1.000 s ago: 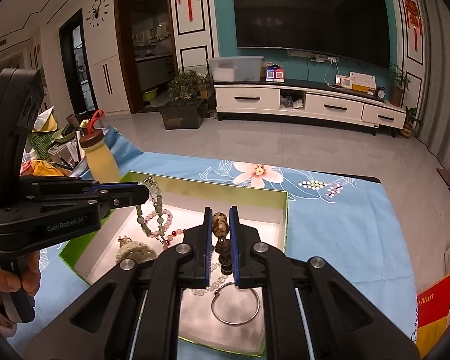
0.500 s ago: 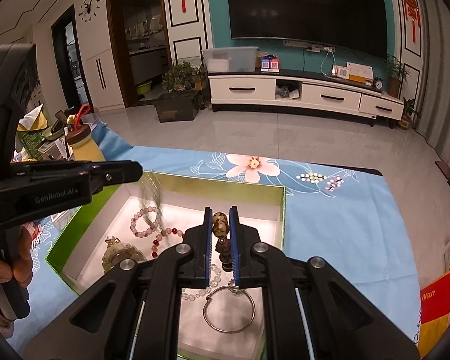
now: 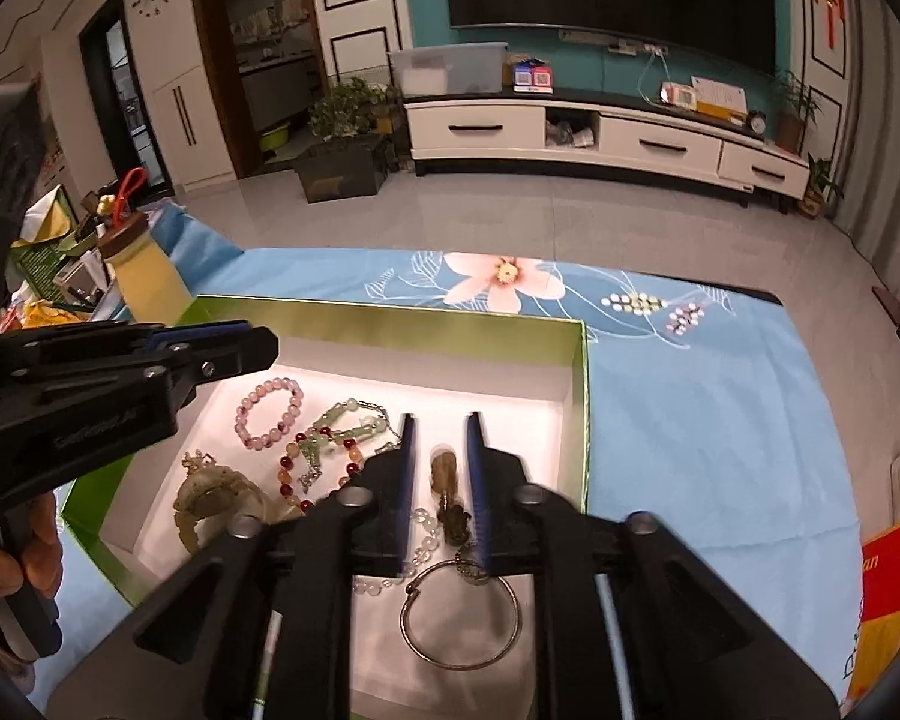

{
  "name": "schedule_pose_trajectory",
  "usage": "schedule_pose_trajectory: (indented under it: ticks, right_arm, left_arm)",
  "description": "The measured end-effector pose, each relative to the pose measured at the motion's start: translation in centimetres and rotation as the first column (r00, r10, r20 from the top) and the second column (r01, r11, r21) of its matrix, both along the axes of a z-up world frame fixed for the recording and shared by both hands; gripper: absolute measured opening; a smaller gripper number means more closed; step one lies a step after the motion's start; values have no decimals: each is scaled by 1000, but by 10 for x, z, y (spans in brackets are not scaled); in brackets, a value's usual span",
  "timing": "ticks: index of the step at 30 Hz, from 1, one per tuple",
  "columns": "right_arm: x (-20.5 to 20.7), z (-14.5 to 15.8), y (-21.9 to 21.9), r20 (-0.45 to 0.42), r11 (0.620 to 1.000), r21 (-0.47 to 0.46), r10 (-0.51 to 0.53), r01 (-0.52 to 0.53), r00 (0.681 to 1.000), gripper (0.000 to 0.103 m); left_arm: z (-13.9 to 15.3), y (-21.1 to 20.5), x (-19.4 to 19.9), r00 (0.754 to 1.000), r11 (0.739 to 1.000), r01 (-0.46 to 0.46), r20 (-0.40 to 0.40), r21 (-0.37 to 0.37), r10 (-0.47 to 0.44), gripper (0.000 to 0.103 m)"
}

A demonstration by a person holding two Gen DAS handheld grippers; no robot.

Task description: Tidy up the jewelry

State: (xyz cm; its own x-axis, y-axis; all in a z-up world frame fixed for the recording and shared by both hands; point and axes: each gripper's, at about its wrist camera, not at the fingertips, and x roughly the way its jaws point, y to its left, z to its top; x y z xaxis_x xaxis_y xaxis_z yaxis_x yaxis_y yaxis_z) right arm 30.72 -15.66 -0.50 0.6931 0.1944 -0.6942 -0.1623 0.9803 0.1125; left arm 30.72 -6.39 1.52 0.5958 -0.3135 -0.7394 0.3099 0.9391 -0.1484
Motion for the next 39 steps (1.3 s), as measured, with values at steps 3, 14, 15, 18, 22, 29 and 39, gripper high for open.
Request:
schedule_pose_trajectory:
  ticks: [3, 14, 15, 18, 22, 29, 39]
  right_arm:
    - [1, -3, -1, -6, 1000, 3, -4, 4, 1000, 19]
    - [-10, 3, -4, -3, 1000, -5, -11, 11, 1000, 39]
    - [-12, 4, -5, -3, 1000, -11, -15, 15, 1000, 45]
    - [-18, 9, -7, -4, 999, -19, -31, 31, 1000, 61]
    - [-25, 16, -9, -18, 998, -27, -51, 51, 999, 88]
    - [-36, 35, -5, -79, 992, -97, -87, 79, 993, 102]
    - [-51, 65, -1, -132, 991, -89, -113, 102, 985, 102]
  left_arm:
    - [1, 1, -1, 1000, 1000, -9, 10, 2, 9, 43]
    - [10, 14, -18, 997, 997, -72, 28, 20, 72, 86]
    - [11, 16, -19, 996, 997, -79, 30, 24, 78, 88]
    - [17, 20, -26, 994, 994, -98, 44, 45, 96, 96]
    - [27, 25, -35, 990, 987, -137, 54, 83, 133, 101]
    - [39, 36, -50, 988, 984, -154, -11, 89, 156, 101]
    - [68, 47, -71, 971, 966, -214, -75, 147, 227, 101]
